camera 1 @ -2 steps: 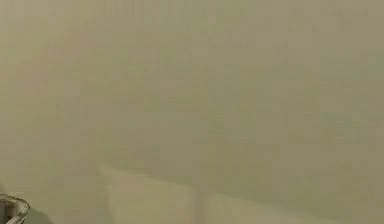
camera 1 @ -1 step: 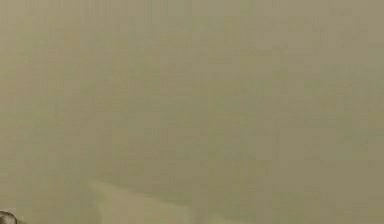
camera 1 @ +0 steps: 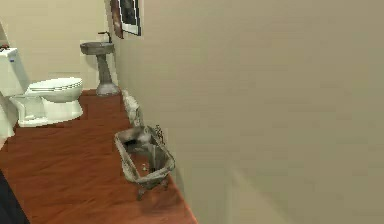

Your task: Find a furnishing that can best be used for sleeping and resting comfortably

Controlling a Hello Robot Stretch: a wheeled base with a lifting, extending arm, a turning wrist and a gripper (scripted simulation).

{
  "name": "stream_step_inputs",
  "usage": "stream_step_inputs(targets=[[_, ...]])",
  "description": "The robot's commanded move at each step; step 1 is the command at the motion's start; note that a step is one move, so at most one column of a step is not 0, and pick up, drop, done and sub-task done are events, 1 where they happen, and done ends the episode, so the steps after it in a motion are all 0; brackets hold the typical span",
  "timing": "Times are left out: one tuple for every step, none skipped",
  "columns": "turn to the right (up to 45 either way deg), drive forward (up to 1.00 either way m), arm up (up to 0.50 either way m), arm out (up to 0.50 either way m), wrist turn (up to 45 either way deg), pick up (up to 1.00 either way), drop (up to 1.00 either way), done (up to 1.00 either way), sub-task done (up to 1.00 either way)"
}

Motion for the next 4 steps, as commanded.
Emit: stream_step_inputs(targets=[[-24.0, 0.0, 0.0, 0.0, 0.0, 0.0, 0.0, 0.0, 0.0], [0.0, 0.35, 0.0, 0.0, 0.0, 0.0, 0.0, 0.0, 0.0], [0.0, 0.4, 0.0, 0.0, 0.0, 0.0, 0.0, 0.0, 0.0], [-24.0, 0.0, 0.0, 0.0, 0.0, 0.0, 0.0, 0.0, 0.0]])
